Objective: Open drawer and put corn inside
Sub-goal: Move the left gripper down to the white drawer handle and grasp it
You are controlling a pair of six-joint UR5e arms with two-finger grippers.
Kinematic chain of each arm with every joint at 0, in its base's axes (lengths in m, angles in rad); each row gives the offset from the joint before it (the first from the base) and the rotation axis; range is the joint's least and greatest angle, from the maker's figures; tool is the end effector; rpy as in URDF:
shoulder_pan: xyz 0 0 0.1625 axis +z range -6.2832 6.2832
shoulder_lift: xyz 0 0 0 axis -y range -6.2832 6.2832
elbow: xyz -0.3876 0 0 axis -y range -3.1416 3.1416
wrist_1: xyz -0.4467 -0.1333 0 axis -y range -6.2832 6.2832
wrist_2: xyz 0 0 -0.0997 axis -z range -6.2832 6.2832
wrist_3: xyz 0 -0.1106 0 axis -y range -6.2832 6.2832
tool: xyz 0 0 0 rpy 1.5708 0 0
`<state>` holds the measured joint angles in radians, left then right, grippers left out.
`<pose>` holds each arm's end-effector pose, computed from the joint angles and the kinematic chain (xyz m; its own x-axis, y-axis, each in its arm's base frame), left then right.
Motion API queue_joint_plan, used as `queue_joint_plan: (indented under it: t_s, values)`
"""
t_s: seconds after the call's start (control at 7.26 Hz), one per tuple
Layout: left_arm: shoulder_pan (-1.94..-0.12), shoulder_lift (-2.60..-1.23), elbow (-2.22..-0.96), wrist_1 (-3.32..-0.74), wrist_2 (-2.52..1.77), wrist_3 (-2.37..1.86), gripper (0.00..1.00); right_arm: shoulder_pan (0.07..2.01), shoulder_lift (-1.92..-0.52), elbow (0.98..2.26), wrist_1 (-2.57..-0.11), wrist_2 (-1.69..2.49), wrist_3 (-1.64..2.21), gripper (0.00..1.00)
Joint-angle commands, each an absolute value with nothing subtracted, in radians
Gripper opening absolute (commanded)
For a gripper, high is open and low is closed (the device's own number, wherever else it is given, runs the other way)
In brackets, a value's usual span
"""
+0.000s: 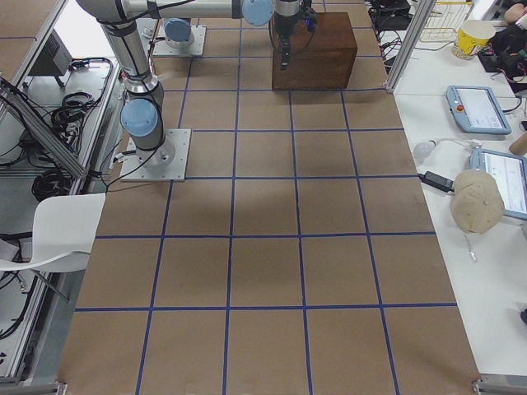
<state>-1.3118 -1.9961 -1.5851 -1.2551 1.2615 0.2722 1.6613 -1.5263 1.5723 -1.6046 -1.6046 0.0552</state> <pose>0.0051 -0.6711 0.2086 -0.9459 -0.0121 0.3242 0.0002 0.9993 0.0378 0.1798 -0.5478 0.4174 -0.9988 -0.0357 0.0344 -0.0353 0.9993 0.0103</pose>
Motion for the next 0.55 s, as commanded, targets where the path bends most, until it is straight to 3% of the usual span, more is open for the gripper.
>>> queue_joint_plan:
  t_s: [0.0,0.41]
  values:
    - [-1.312,-2.008,-1.582,-1.241,1.264,0.275,1.00,1.661,-1.526,1.572,-1.605,-1.605,0.055,1.00]
    - [-1.290,-2.005,-1.580,-1.216,1.275,0.285,1.00,1.661,-1.526,1.572,-1.605,-1.605,0.055,1.00]
